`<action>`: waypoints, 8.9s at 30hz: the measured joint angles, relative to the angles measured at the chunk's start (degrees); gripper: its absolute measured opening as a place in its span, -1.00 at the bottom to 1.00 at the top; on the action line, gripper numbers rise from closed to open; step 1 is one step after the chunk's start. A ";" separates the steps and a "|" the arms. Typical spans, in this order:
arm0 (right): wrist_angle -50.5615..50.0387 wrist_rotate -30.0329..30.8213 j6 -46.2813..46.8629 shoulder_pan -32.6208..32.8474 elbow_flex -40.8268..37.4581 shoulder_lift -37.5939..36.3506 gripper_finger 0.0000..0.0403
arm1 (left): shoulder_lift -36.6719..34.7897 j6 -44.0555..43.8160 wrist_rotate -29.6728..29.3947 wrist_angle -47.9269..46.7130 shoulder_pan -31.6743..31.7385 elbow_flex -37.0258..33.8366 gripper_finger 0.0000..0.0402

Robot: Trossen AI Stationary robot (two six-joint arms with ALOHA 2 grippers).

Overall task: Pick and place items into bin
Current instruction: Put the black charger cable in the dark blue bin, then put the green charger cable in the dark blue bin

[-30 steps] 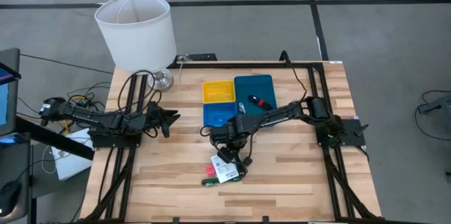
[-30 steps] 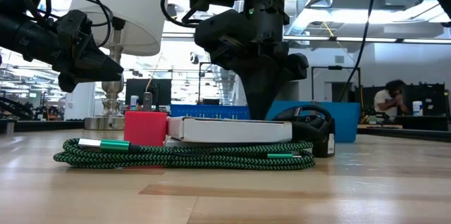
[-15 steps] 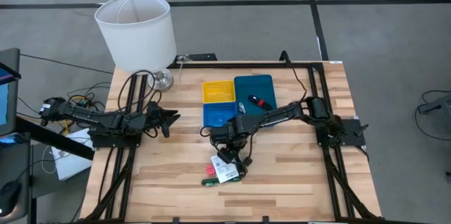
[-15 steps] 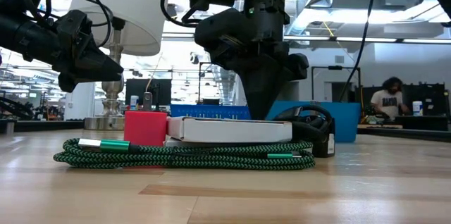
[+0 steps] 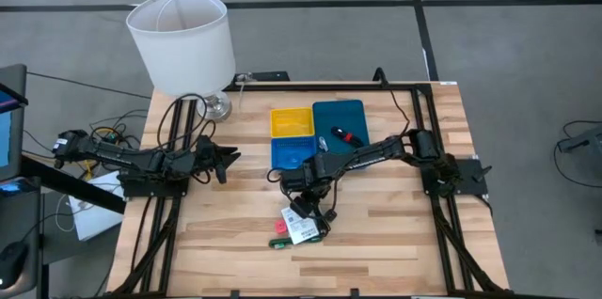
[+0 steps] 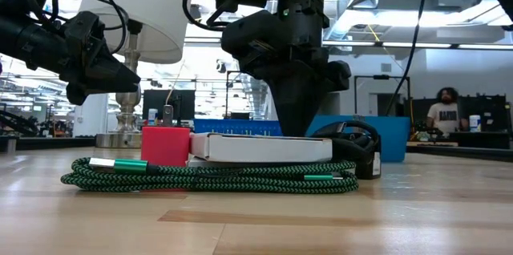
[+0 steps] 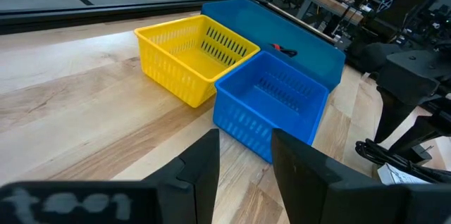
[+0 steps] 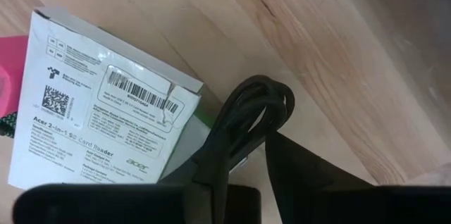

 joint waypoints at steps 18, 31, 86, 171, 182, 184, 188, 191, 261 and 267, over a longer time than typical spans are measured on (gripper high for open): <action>0.23 -1.55 -0.56 -0.17 0.19 3.19 -0.63 | -0.01 0.02 0.02 0.18 0.00 -0.01 -0.42; -1.10 -4.00 -0.33 -0.99 0.01 3.13 -0.98 | 0.00 0.02 0.02 0.26 0.00 0.00 -0.42; -13.23 4.22 -10.06 -1.10 10.15 -5.77 -0.39 | -0.02 0.00 0.00 0.07 -0.01 -0.02 -0.42; -16.52 34.47 -0.34 -11.37 -2.72 -22.52 0.09 | 0.00 0.02 0.01 0.04 0.00 0.00 -0.42; -17.01 23.89 -6.28 -7.16 -2.64 -23.44 0.12 | 0.00 0.00 0.02 0.20 -0.02 0.00 -0.42; -18.25 18.91 -8.74 -5.81 -2.67 -23.37 0.11 | -0.02 0.02 0.02 0.22 -0.02 0.00 -0.42; -20.41 15.92 -6.87 -3.59 -2.67 -23.39 0.11 | -0.01 0.02 0.02 0.24 -0.02 -0.01 -0.42; -22.04 15.91 -4.57 -2.08 -2.67 -23.39 0.11 | -0.01 0.02 0.02 0.26 -0.02 0.00 -0.42; -31.79 40.57 -11.55 29.80 -3.87 -50.63 0.12 | 50.66 -17.30 32.68 -37.19 -22.33 60.53 -0.63; -31.80 38.88 -11.55 32.59 -3.87 -52.23 0.12 | 60.66 -14.70 35.86 -36.71 -23.31 65.94 -0.63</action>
